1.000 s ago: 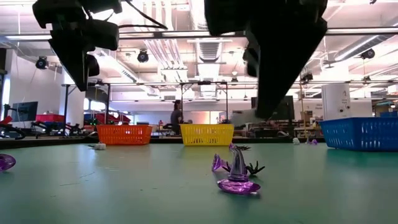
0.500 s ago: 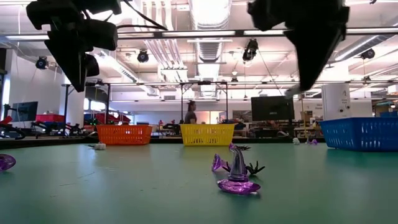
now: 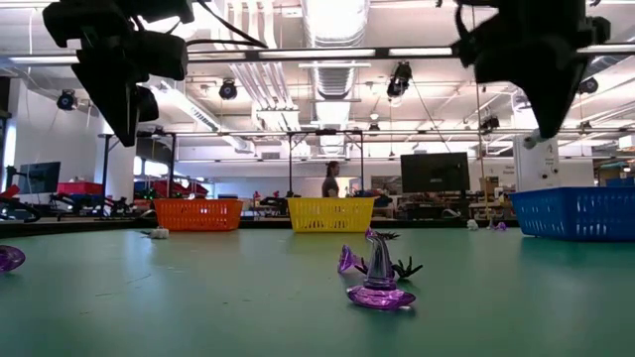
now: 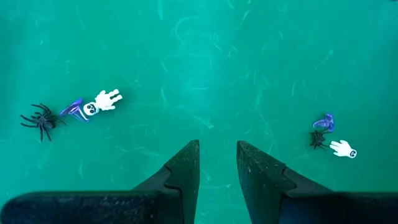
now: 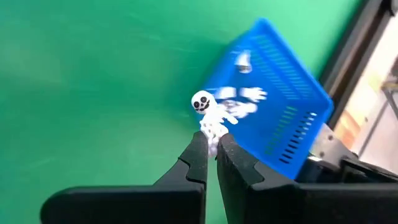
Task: Sort Halloween decoration
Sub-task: Put the white skeleton toy into the blue basket
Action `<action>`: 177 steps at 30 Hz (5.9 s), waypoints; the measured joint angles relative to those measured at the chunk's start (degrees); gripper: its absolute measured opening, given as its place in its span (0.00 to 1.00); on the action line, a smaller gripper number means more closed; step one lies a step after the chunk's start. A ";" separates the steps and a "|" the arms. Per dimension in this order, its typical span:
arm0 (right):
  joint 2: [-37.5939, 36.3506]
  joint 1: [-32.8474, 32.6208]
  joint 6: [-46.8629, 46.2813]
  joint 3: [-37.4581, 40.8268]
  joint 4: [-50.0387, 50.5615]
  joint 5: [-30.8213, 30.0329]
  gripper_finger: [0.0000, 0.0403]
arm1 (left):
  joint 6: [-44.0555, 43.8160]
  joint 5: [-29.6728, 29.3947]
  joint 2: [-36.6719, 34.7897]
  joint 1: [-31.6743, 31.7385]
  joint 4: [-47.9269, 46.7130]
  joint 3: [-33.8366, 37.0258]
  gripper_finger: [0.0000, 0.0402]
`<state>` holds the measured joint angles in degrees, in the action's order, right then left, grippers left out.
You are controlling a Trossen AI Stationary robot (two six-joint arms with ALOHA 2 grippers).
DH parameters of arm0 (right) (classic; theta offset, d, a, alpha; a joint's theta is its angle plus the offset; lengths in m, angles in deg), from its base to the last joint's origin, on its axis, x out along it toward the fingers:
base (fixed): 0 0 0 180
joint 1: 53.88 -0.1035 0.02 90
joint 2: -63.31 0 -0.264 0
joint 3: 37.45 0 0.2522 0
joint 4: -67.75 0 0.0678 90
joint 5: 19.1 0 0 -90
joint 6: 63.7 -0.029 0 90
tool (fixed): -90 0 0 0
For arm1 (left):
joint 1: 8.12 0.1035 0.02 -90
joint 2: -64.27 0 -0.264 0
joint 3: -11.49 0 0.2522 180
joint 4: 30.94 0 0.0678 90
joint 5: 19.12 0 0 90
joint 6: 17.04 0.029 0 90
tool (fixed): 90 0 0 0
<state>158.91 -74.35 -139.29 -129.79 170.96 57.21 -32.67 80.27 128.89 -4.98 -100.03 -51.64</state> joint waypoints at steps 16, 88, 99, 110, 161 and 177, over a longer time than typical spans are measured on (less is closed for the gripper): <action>-27.25 7.19 -7.39 26.97 -15.46 6.25 0.03 | -3.79 -0.04 0.00 0.00 0.00 0.00 0.22; -31.35 11.14 -12.20 29.96 -22.57 -1.19 0.19 | 27.73 -20.79 13.79 5.13 7.92 2.45 0.32; -31.35 11.27 -7.28 22.73 -22.47 -9.29 0.19 | 35.87 -15.44 14.43 6.71 12.57 6.36 0.32; -31.35 11.41 -4.68 19.57 -22.35 -11.89 0.19 | 39.05 -18.07 14.38 6.84 19.34 12.54 0.32; -31.34 11.41 6.02 19.86 -32.53 -14.10 0.19 | 31.01 -14.20 19.67 9.50 24.97 -12.78 0.00; -31.32 16.34 17.34 19.86 -59.77 -19.34 0.34 | 29.61 -12.85 19.65 9.44 30.35 -24.22 0.00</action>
<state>127.58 -58.00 -121.95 -109.93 111.19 37.86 -3.06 67.42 148.54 4.46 -69.68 -75.85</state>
